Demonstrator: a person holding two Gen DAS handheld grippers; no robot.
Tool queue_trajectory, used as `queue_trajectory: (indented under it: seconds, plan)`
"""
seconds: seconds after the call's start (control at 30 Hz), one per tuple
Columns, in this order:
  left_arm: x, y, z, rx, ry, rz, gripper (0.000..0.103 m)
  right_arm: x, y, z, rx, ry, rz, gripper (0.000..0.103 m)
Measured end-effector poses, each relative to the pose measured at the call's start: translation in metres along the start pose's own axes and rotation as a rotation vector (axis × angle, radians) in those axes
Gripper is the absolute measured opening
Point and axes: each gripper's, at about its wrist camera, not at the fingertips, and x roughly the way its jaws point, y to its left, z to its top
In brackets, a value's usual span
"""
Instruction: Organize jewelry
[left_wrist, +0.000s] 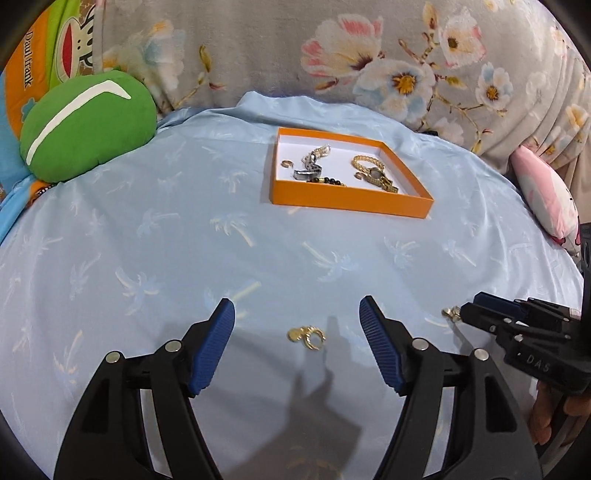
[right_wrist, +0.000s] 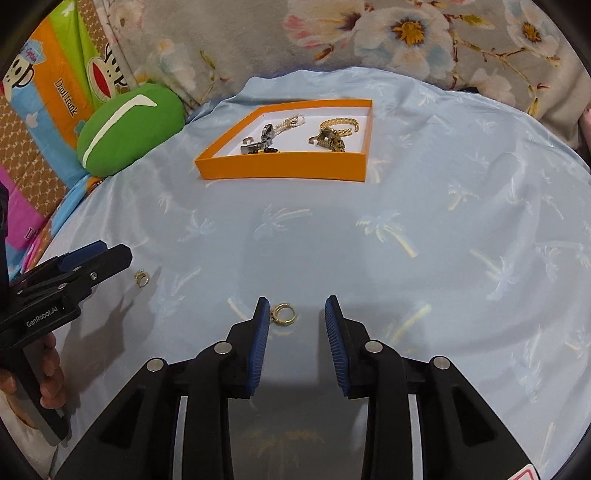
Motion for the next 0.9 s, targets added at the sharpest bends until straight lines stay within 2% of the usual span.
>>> queue_trajectory:
  seconds: [0.2, 0.37, 0.43, 0.53, 0.67, 0.73, 0.77, 0.83, 0.87, 0.9]
  plan:
    - [0.008, 0.000, -0.005, -0.009, 0.042, -0.001, 0.068, 0.006, 0.008, 0.001, 0.007, 0.017, -0.015, 0.031]
    - [0.016, 0.003, -0.005, -0.030, 0.079, -0.004, 0.068, 0.011, 0.017, 0.003, -0.017, 0.021, -0.068, 0.028]
    - [0.018, 0.001, -0.006, -0.019, 0.092, 0.004, 0.067, 0.011, 0.018, 0.003, -0.025, 0.022, -0.087, 0.020]
    - [0.021, -0.001, -0.007, -0.005, 0.109, 0.018, 0.065, 0.011, 0.018, 0.004, -0.022, 0.022, -0.091, 0.018]
    - [0.021, -0.004, -0.007, 0.013, 0.112, 0.025, 0.053, 0.009, 0.017, 0.003, -0.017, 0.020, -0.096, 0.018]
    - [0.021, -0.004, -0.007, 0.017, 0.111, 0.020, 0.042, 0.008, 0.016, 0.003, -0.007, 0.019, -0.090, 0.018]
    - [0.021, -0.004, -0.007, 0.014, 0.111, 0.014, 0.034, 0.008, 0.015, 0.003, -0.004, 0.019, -0.086, 0.018]
    - [0.022, -0.004, -0.007, 0.009, 0.110, 0.006, 0.027, 0.008, 0.014, 0.003, 0.000, 0.018, -0.083, 0.018]
    - [0.022, -0.004, -0.007, 0.007, 0.111, -0.002, 0.019, 0.008, 0.014, 0.003, 0.001, 0.017, -0.082, 0.018]
    - [0.022, -0.003, -0.007, 0.001, 0.110, -0.014, 0.017, 0.007, 0.014, 0.002, 0.002, 0.016, -0.081, 0.018]
